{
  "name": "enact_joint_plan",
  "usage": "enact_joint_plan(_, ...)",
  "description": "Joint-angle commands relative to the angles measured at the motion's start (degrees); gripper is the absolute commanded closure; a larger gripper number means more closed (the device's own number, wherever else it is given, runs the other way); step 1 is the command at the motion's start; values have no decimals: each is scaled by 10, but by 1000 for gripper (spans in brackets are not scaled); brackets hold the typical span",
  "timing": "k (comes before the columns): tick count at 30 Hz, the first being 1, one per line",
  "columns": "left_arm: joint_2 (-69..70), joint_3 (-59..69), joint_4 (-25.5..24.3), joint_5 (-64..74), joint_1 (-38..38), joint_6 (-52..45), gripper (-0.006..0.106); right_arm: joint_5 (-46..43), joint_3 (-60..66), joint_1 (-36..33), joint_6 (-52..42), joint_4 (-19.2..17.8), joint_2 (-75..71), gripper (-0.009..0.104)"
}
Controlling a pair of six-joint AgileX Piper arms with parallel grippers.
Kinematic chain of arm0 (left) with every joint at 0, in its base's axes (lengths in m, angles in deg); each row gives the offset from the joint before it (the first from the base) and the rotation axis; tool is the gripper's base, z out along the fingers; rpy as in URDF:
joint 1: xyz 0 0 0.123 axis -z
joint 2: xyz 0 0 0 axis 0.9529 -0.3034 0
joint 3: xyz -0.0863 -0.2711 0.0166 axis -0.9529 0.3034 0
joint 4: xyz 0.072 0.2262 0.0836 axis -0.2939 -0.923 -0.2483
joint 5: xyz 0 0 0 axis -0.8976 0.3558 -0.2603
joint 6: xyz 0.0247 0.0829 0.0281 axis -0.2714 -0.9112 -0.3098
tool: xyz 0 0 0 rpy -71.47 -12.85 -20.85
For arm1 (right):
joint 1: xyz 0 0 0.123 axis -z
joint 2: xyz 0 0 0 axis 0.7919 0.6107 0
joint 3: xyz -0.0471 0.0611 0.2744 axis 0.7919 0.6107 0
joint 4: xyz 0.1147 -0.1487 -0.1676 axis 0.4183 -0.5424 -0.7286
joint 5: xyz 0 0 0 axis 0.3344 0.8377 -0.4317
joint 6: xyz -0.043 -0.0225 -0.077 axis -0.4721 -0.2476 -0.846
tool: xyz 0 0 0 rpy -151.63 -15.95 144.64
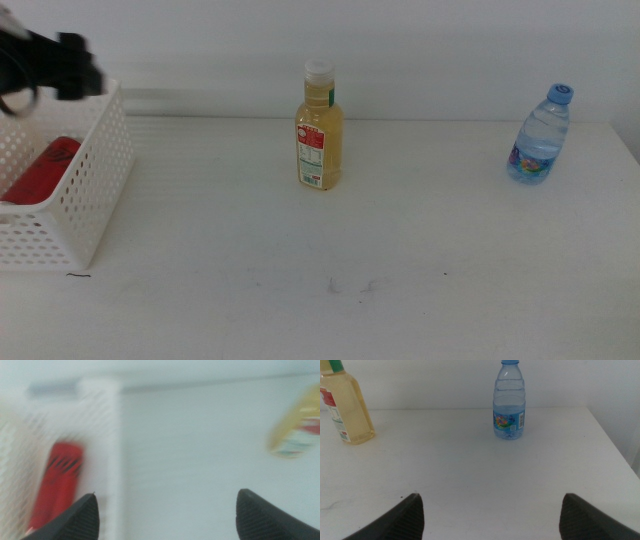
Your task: Use arms to grab the bottles and put them into the dustbin to the left of the table.
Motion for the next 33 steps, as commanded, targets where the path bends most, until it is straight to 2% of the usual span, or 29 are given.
enact_joint_plan(1,53,51,-6,-63,45,1,7,-6,2,4,-1,-4,-3,6)
enact_joint_plan(4,83,123,-6,-162,109,1,7,-6,2,4,-1,-4,-3,6)
enact_joint_plan(6,89,196,-11,-319,163,1,7,-6,2,4,-1,-4,-3,6)
enact_joint_plan(9,62,315,-46,-582,225,1,7,-6,2,4,-1,-4,-3,6)
enact_joint_plan(12,-14,376,-48,-737,246,12,7,-6,2,4,-1,-4,-3,6)
enact_joint_plan(19,-178,376,-118,-921,249,107,7,-6,2,4,-1,-4,-3,6)
enact_joint_plan(22,-229,375,-123,-979,249,116,7,-6,2,4,-1,-4,-3,6)
enact_joint_plan(33,-355,240,-151,-956,249,136,7,-6,2,4,-1,-4,-3,6)
